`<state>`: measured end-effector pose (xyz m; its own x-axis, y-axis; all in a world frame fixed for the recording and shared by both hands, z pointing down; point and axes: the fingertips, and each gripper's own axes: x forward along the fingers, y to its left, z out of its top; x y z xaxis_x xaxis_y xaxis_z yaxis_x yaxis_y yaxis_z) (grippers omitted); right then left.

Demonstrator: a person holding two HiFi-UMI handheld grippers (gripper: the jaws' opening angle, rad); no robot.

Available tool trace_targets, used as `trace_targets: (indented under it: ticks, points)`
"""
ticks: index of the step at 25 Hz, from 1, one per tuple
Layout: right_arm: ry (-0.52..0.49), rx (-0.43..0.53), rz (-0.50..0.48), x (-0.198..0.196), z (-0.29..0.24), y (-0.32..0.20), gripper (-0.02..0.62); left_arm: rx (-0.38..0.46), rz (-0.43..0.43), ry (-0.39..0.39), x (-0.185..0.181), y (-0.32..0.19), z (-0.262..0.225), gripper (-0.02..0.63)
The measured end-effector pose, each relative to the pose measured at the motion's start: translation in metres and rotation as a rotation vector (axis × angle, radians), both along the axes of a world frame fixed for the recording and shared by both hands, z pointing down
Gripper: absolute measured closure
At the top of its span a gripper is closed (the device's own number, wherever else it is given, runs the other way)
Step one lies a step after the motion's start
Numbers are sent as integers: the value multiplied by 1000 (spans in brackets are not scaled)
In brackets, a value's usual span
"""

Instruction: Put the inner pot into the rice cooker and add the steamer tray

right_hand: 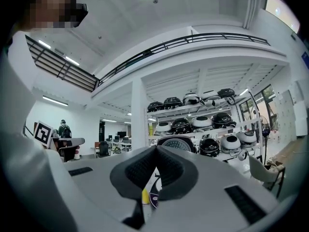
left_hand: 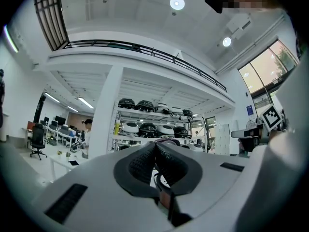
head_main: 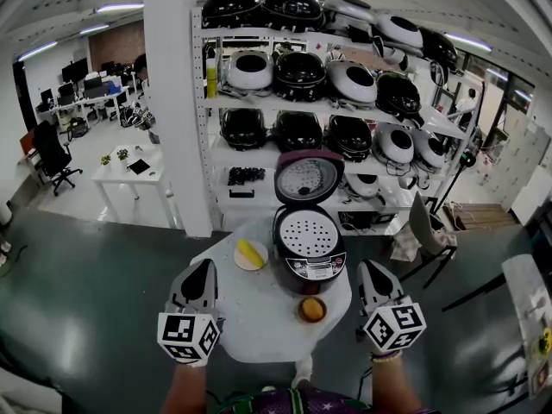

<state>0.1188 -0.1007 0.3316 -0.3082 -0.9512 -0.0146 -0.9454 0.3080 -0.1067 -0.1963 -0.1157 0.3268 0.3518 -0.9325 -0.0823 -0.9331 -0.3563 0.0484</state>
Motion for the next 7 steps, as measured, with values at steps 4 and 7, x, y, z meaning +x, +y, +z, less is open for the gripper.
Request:
trace_targets:
  ticks: [4, 7]
  points:
    - [-3, -5, 2, 2, 3, 1, 591, 0, 3, -1, 2, 0, 2, 584]
    - [-8, -8, 3, 4, 5, 1, 591, -7, 4, -3, 4, 0, 5, 584]
